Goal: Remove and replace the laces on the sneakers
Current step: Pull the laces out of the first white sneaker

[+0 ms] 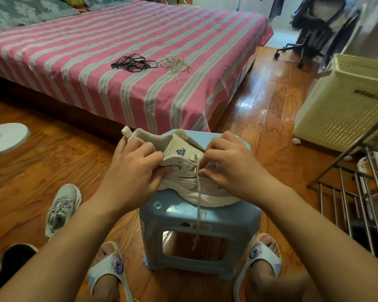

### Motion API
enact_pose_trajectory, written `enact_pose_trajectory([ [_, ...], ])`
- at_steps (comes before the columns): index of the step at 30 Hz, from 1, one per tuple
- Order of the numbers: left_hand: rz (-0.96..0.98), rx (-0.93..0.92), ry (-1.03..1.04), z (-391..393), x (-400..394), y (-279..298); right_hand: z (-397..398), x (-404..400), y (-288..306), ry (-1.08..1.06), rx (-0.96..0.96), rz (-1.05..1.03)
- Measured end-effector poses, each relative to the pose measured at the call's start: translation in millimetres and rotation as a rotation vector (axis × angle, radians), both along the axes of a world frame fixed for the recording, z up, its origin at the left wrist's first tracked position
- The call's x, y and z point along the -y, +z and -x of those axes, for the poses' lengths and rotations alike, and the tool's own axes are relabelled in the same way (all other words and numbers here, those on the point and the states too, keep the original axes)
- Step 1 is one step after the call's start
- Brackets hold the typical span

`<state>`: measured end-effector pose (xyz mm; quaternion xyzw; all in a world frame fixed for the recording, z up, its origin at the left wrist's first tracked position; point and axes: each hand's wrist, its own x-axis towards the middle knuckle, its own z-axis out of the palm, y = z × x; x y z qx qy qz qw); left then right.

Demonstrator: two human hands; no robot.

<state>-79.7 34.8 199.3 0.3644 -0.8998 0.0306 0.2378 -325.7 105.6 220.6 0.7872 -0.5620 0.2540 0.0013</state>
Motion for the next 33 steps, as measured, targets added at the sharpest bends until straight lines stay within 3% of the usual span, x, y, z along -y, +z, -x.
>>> enact_pose_trajectory([
  [6, 0.007, 0.0, 0.037, 5.1, -1.6, 0.5, -24.4, -10.4, -11.7, -0.133, -0.156, 0.069],
  [9, 0.001, 0.003, 0.048, 7.6, -4.1, -0.8, -36.4, -14.8, -15.8, -0.235, -0.154, 0.18],
  [13, -0.015, -0.001, 0.049, 4.7, -2.3, 0.5, -16.9, -20.0, -8.4, -0.201, -0.117, 0.163],
  [17, -0.038, -0.027, 0.024, 1.5, -2.7, 2.3, 68.1, -23.2, -3.0, -0.565, -0.013, 0.041],
  [19, -0.04, -0.015, 0.031, 5.6, -7.2, 0.7, 74.7, -25.2, -1.6, -0.667, 0.028, 0.008],
  [24, -0.039, 0.001, 0.054, 8.5, -9.5, 0.1, -9.9, -16.8, -5.2, -0.183, -0.063, 0.085],
  [28, -0.03, -0.005, 0.061, 8.7, -9.9, 0.1, -22.4, -10.9, -5.2, -0.188, -0.101, 0.176],
  [33, -0.024, -0.002, 0.079, 11.9, -10.7, -0.4, -26.3, -34.6, 3.1, -0.153, -0.142, -0.198],
])
